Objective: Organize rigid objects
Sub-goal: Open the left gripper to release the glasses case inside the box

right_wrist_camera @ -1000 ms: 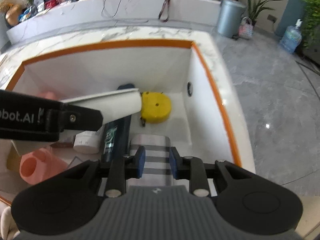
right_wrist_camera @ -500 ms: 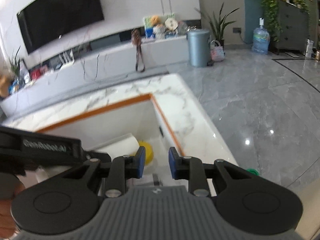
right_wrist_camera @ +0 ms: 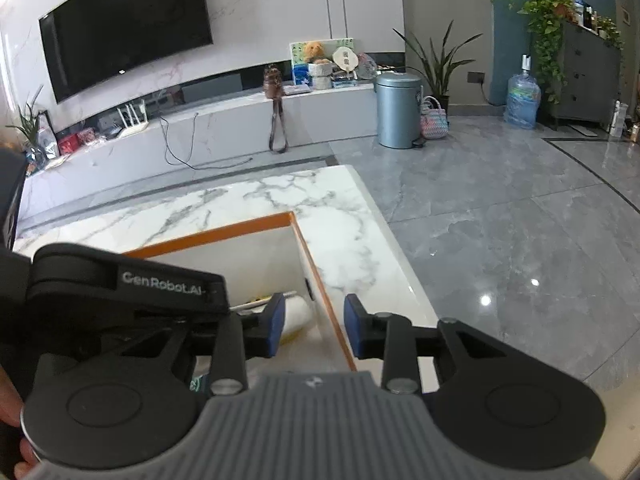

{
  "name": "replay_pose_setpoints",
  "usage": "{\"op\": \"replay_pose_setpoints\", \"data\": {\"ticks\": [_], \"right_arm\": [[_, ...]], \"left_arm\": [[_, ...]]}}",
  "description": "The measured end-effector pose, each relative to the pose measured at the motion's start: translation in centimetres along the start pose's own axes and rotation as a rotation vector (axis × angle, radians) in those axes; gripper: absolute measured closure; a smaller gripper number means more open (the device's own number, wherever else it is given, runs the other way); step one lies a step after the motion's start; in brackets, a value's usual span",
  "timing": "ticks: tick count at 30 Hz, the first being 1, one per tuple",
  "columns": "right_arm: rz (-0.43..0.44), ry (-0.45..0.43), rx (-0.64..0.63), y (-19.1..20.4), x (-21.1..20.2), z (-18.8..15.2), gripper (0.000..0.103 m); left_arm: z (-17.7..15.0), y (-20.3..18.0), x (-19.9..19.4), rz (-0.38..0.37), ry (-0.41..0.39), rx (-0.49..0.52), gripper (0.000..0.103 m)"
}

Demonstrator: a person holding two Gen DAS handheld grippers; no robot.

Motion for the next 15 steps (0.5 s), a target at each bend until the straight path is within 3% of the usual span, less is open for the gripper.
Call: {"op": "replay_pose_setpoints", "data": {"ticks": [7,15], "right_arm": [[-0.008,0.014,-0.018,0.0,-0.5,-0.4,0.068],[0.007,0.002,-0.034,0.6,-1.8,0.0,0.059]], "left_arm": [[-0.6,1.0,1.2,-0.055,0.091,-0.069,0.037],[-0.7,0.2,-1.5,-0.059,0.045,-0.004,0.037]]}}
Point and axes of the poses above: each gripper's, at about its wrist camera, not at the fingertips, and x roughly the way its jaws point, y to its left, z to its top, the point moved 6 cm from there along x, roughly the way its jaws point, and after that the axes turned 9 degrees about -x, right-handed, at the moved point
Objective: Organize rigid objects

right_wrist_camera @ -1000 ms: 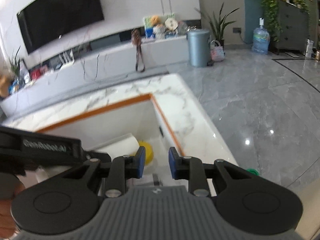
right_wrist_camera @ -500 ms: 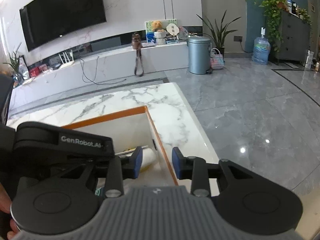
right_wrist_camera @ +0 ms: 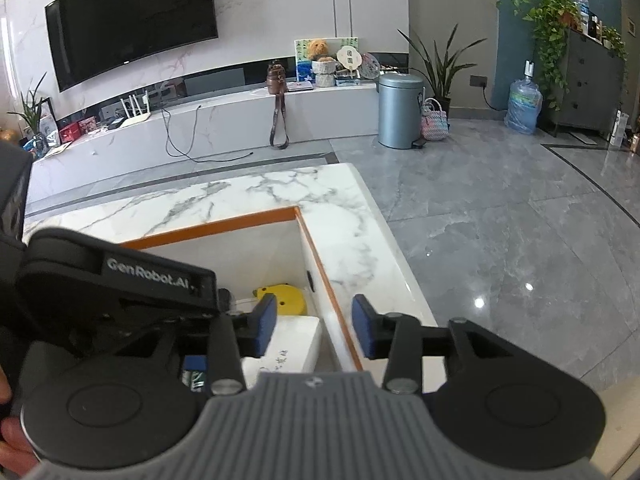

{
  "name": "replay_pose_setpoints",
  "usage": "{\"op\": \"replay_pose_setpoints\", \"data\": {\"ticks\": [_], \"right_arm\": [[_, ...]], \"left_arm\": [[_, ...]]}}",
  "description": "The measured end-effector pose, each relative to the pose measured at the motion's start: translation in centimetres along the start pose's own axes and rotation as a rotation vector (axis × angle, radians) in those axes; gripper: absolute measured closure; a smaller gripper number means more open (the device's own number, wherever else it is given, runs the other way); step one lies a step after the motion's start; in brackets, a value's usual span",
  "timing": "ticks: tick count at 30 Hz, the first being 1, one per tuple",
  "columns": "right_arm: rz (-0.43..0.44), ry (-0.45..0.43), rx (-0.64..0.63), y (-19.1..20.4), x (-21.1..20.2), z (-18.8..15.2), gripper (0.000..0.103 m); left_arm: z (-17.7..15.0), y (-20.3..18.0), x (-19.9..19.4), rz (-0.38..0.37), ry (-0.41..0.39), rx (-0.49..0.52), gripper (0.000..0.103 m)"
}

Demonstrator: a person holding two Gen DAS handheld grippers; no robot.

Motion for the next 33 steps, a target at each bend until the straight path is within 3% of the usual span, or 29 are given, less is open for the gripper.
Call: {"op": "replay_pose_setpoints", "data": {"ticks": [11,19,25,33], "right_arm": [[0.05,-0.077,-0.05,3.0,-4.1,1.3,0.048],[0.099,-0.11,-0.095,6.2,-6.8,1.3,0.044],[0.138,-0.115,-0.105,8.6,-7.8,0.4,0.043],[0.171,-0.136,-0.143,11.6,-8.5,-1.3,0.036]], "left_arm": [[-1.0,-2.3,-8.7,0.069,-0.271,0.265,0.037],[-3.0,-1.1,-15.3,0.186,-0.468,0.463,0.034],[-4.6,1.7,-19.0,0.296,-0.605,0.546,0.032],[-7.6,6.3,-22.5,0.373,-0.767,0.52,0.009]]}}
Point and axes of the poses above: each gripper's, at about its wrist camera, not at the fingertips, and x roughly the way its jaws point, y to its left, z to its top, the point moved 6 cm from there along x, roughly the way its jaws point, and after that the axes turned 9 degrees about -x, right-handed, at the moved point
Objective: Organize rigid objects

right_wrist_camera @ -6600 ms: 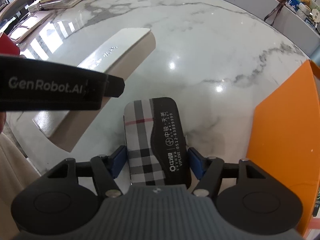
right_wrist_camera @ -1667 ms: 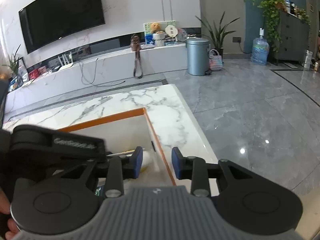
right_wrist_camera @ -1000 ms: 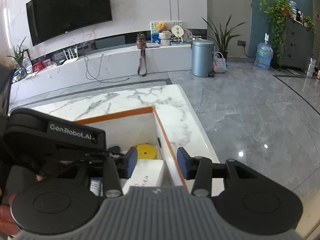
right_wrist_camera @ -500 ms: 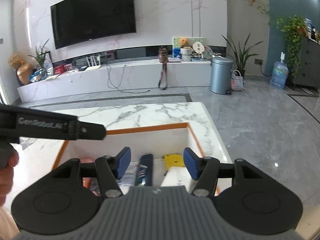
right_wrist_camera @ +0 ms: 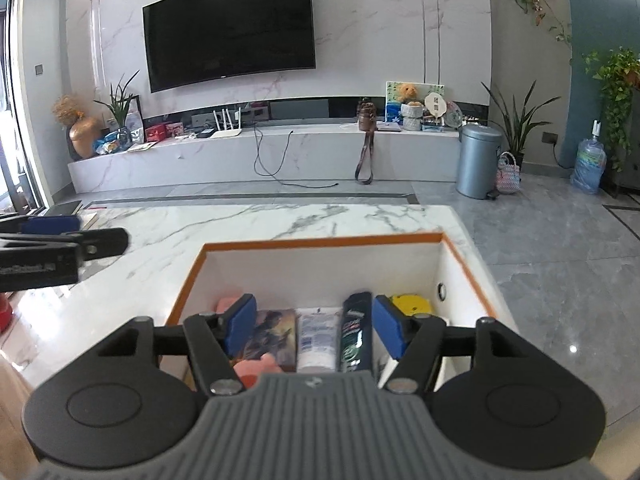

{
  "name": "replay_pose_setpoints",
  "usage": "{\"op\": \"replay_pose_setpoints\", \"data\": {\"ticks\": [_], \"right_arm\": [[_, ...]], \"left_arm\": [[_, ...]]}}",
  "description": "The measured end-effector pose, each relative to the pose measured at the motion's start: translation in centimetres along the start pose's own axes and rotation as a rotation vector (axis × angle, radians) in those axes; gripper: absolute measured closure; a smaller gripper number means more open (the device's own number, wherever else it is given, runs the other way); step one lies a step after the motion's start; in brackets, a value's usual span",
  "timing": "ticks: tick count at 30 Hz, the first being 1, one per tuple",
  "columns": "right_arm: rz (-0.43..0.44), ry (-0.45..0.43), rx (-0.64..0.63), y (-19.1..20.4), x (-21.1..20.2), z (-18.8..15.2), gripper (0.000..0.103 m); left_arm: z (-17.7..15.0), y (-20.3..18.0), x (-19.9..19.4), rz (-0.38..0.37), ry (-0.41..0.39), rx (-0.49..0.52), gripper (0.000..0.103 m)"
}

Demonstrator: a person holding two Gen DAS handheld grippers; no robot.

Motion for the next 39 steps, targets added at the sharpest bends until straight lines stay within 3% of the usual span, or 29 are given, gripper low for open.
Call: {"op": "replay_pose_setpoints", "data": {"ticks": [10,17,25,30,39], "right_arm": [[-0.031,-0.023,-0.057,1.6,0.4,-2.3,0.013],[-0.037,-0.049,-0.085,2.3,0.7,-3.6,0.011],[-0.021,-0.042,-0.067,2.2,1.6,-4.3,0.011],[-0.008,-0.032,-0.016,1.6,1.8,-4.5,0.011],[-0.024,-0.019,-0.046,2.2,2.1,-4.7,0.011]], "left_arm": [[-3.4,3.9,-1.2,0.103,-0.007,-0.076,0.0],[-4.5,4.4,-1.9,0.12,-0.07,-0.06,0.0],[-5.9,4.3,-1.0,0.095,-0.027,-0.074,0.0],[-6.6,4.1,-0.8,0.111,-0.023,-0.043,0.0],[-7.2,4.3,-0.5,0.13,-0.012,-0.037,0.0]]}}
Point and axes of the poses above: each gripper's, at about its wrist camera, not at the fingertips, and x roughly the way its jaws point, y to its left, z to its top, the point moved 6 cm from there along x, roughly the way its jaws point, and after that the axes turned 9 degrees about -x, right-handed, at the moved point
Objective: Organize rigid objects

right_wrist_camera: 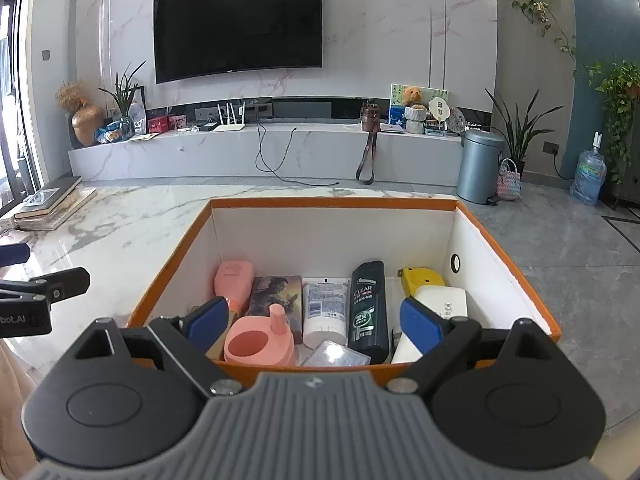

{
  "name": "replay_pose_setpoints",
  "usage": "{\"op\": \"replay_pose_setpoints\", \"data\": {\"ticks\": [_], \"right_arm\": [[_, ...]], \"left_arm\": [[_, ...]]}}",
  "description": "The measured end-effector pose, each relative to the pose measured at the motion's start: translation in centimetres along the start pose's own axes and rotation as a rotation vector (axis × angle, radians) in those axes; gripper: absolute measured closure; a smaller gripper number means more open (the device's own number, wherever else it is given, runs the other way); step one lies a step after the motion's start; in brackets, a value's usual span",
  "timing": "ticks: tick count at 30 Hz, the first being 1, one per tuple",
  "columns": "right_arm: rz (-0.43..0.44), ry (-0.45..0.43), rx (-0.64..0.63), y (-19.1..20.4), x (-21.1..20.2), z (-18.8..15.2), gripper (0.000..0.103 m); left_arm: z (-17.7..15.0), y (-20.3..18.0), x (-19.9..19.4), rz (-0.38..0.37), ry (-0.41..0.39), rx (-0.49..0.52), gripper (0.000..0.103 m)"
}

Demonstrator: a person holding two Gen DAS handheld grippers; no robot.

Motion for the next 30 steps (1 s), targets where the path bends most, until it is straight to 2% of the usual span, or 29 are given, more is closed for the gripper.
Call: {"op": "replay_pose_setpoints", "data": {"ticks": [30], "right_arm": [[-0.005,0.004,-0.005,0.23,-0.1,0.0,0.011]], "left_arm": [[-0.12,0.2,-0.14,0.009,0.002,-0.006,0.0]]}}
Point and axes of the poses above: each gripper's, at about its wrist camera, not at the fingertips, and x roughly the way its jaws point, y to its left, z to its top, the point moved 6 cm from there along x, roughly the way its jaws point, and after that the axes turned 9 degrees about -x, right-handed, at the moved point
